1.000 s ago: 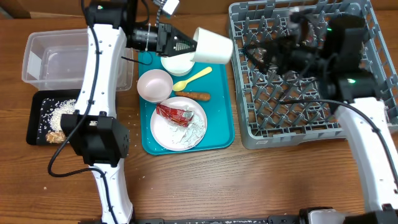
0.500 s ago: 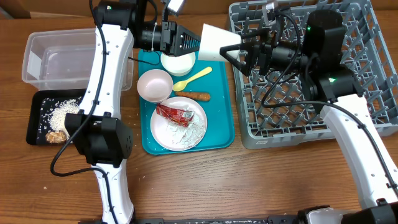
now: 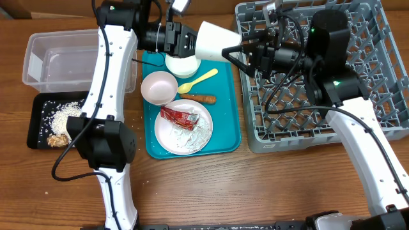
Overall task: Sort waste into correct bins and load items into the dishwasher
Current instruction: 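Lift the cup and hand it to the right gripper above the rack, then lower the cup upside down into the dish rack with the right gripper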
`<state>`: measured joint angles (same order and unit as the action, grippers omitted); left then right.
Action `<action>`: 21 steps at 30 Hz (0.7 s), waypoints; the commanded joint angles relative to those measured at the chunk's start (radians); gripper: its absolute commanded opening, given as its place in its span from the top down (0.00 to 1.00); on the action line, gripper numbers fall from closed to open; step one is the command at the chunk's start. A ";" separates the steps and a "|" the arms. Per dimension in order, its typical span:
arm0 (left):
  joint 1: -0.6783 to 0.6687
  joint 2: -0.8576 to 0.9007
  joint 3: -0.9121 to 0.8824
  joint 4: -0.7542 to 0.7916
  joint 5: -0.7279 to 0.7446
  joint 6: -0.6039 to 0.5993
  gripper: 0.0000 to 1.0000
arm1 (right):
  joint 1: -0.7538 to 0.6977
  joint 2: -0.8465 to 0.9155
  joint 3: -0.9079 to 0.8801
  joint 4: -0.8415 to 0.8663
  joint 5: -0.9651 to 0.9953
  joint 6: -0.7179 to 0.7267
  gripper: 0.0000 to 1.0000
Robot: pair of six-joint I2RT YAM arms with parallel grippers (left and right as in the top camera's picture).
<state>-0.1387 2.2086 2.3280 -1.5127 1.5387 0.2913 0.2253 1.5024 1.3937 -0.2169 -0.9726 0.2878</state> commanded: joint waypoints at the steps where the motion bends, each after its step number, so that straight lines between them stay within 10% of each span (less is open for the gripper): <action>1: -0.013 -0.018 0.009 -0.002 0.034 0.008 0.76 | -0.004 0.001 0.021 0.016 0.017 -0.002 0.57; 21: -0.011 -0.018 0.009 0.003 -0.132 0.008 0.63 | -0.310 -0.066 0.021 -0.174 -0.031 -0.008 0.59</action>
<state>-0.1444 2.2086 2.3280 -1.5116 1.4940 0.2913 -0.0212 1.4956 1.3964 -0.3035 -1.0389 0.2890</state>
